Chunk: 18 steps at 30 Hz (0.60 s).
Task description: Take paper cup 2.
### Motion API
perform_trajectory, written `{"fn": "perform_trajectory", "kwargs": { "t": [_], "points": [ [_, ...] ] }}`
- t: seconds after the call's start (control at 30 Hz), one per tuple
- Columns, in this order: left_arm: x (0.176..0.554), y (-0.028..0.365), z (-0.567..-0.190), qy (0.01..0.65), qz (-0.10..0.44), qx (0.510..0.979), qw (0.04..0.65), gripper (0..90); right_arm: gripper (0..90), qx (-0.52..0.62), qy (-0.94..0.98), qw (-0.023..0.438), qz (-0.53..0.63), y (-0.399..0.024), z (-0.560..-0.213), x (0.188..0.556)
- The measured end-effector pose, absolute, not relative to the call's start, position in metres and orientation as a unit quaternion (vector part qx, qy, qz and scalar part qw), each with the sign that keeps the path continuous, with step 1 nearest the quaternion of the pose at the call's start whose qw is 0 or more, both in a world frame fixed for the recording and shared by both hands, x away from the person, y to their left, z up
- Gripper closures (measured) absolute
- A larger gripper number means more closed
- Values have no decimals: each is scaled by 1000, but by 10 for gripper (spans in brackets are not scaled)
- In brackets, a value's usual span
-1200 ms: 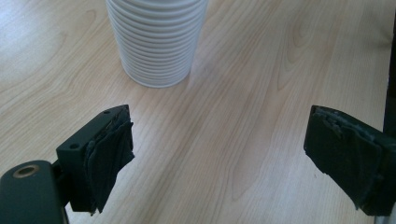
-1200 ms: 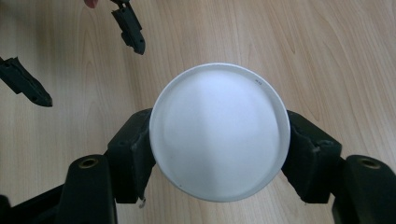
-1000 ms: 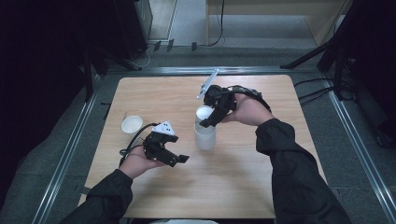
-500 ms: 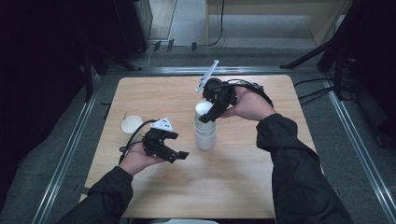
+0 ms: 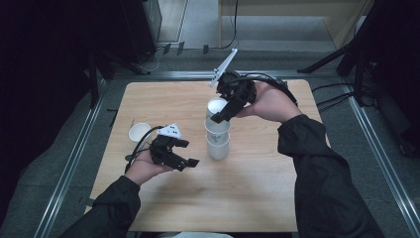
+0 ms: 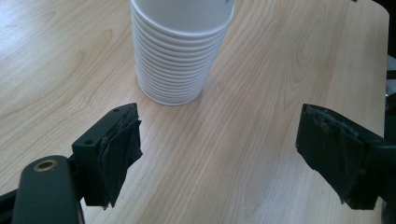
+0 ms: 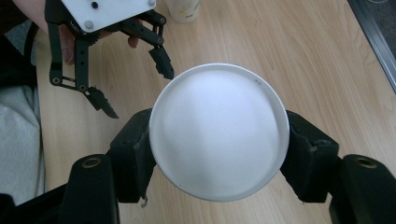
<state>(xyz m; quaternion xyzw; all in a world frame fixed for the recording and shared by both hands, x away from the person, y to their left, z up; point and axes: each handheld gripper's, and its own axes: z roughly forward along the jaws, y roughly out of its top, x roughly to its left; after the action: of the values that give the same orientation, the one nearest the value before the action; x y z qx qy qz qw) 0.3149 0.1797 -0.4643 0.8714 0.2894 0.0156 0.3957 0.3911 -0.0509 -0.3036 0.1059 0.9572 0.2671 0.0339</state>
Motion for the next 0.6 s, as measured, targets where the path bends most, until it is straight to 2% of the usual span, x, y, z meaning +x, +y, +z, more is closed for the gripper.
{"fn": "perform_trajectory", "kwargs": {
  "t": [0.37,0.6],
  "points": [
    [316,184,-465,291,15,872,393,140,342,111,952,26,284,-67,-276,369],
    [315,185,-463,292,12,868,401,140,344,101,954,21,282,-77,-278,352]
  ]
}}
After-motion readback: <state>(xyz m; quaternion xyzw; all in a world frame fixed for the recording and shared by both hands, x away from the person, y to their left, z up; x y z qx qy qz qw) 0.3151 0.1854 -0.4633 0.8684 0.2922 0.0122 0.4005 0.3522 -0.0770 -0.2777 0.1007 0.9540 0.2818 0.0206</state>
